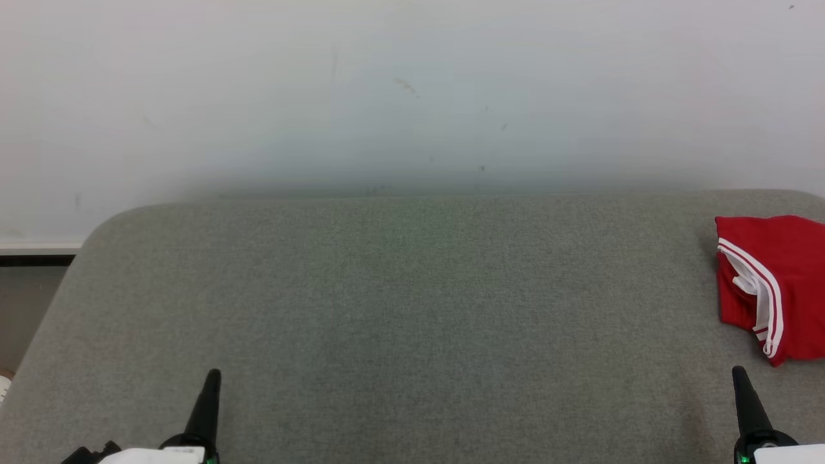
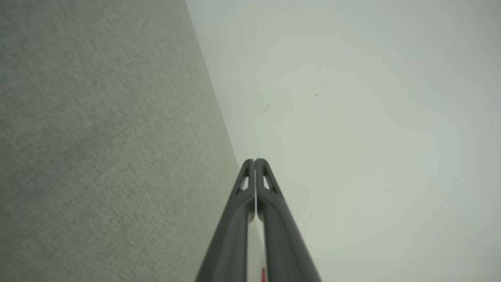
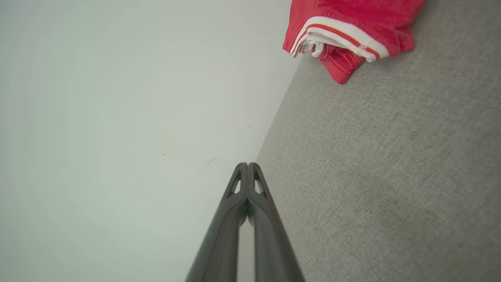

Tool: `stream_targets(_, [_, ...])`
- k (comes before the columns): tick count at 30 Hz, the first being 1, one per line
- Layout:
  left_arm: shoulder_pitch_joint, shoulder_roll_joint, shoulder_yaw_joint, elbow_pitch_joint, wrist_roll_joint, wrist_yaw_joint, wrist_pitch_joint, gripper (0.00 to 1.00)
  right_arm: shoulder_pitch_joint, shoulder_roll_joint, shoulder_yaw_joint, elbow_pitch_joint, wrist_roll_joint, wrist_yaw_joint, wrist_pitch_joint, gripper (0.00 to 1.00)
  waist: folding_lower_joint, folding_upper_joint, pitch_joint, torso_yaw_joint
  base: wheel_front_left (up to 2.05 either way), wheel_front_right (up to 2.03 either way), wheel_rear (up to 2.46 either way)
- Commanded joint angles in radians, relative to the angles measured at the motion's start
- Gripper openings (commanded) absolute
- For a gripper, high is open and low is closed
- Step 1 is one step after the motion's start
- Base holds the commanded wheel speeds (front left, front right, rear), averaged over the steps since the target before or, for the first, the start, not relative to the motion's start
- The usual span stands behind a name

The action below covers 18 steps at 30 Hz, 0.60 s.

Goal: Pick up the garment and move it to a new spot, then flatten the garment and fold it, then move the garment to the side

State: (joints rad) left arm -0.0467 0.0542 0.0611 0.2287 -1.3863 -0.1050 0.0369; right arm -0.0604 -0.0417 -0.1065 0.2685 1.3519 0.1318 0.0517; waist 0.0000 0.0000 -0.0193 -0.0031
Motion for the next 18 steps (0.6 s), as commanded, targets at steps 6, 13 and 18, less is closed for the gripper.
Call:
stream_targets(6, [-0.028, 0.01, 0.014, 0.003, -0.064, -0.01, 0.019, 0.0, -0.026, -0.012, -0.005, -0.012, 0.071, -0.002, 0.018, 0.0, 0.0, 0.0, 0.005, 0.001, 0.0, 0.0, 0.0])
stream_targets(13, [-0.04, 0.009, 0.022, 0.007, -0.117, -0.016, 0.035, 0.0, -0.034, -0.012, -0.007, -0.017, 0.127, -0.002, 0.03, 0.0, 0.0, 0.0, 0.009, 0.001, 0.0, 0.0, 0.0])
stream_targets(18, [-0.048, 0.009, 0.028, 0.009, -0.147, -0.019, 0.044, 0.0, -0.041, -0.012, -0.008, -0.02, 0.162, -0.002, 0.04, 0.0, 0.0, 0.0, 0.013, 0.002, 0.0, 0.0, 0.0])
